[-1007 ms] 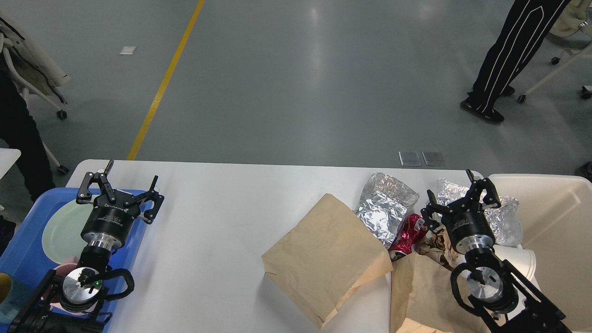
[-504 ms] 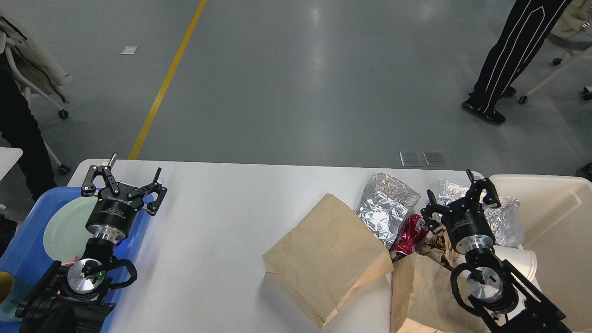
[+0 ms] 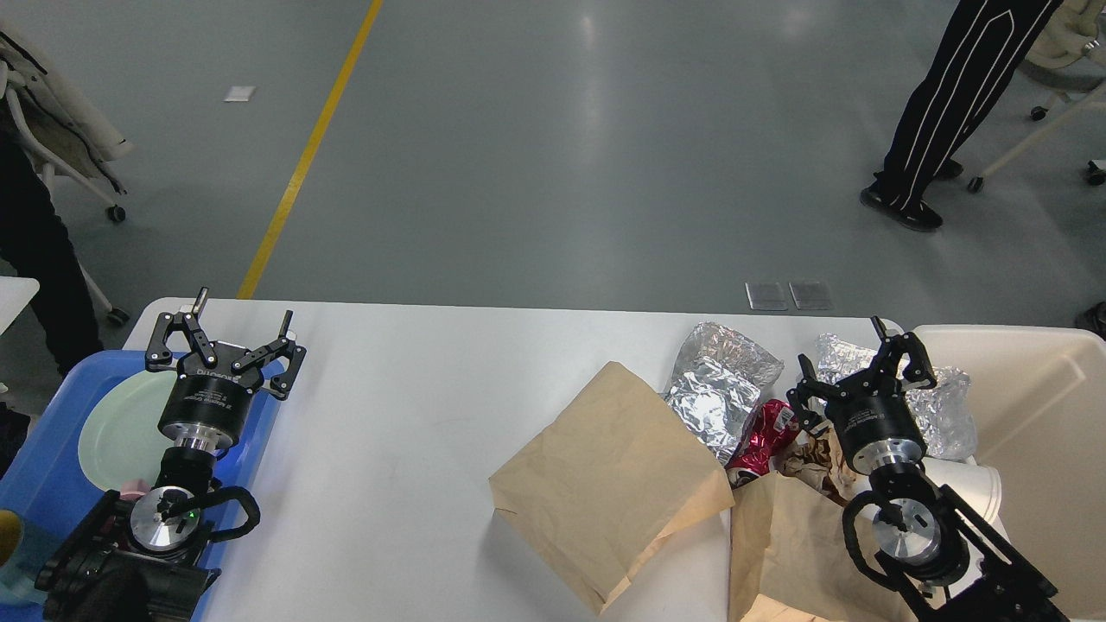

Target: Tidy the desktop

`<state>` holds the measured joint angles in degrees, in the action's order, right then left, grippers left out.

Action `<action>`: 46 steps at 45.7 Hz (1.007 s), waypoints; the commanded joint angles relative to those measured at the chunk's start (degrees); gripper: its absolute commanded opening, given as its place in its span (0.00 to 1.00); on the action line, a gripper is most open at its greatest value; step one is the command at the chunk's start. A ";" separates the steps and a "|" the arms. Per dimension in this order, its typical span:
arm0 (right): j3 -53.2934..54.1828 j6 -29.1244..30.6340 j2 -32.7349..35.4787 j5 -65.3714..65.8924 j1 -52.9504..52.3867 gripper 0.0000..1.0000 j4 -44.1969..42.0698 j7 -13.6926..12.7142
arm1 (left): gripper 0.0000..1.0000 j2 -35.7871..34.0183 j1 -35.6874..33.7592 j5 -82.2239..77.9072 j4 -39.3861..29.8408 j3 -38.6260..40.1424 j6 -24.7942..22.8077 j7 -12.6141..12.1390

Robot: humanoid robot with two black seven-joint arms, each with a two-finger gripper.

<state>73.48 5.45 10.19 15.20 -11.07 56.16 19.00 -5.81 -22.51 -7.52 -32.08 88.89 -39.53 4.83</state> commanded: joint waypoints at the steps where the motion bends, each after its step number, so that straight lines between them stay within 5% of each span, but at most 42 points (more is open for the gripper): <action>1: 0.00 0.00 0.00 0.00 0.00 1.00 0.00 -0.02 | 0.96 0.00 0.10 0.57 -0.09 -0.03 -0.02 -0.08; 33: -0.09 0.00 0.00 0.00 -0.09 1.00 0.00 -0.02 | 0.96 0.00 0.10 0.66 0.00 -0.03 -0.02 0.00; 46: 0.08 -0.17 1.14 -2.01 -8.26 1.00 -9.32 -0.37 | 0.96 0.00 0.10 0.66 -0.09 -0.03 -0.02 -0.09</action>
<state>73.05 5.45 10.60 14.47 -16.62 49.20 18.58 -5.81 -22.41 -6.85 -32.14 88.86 -39.55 4.75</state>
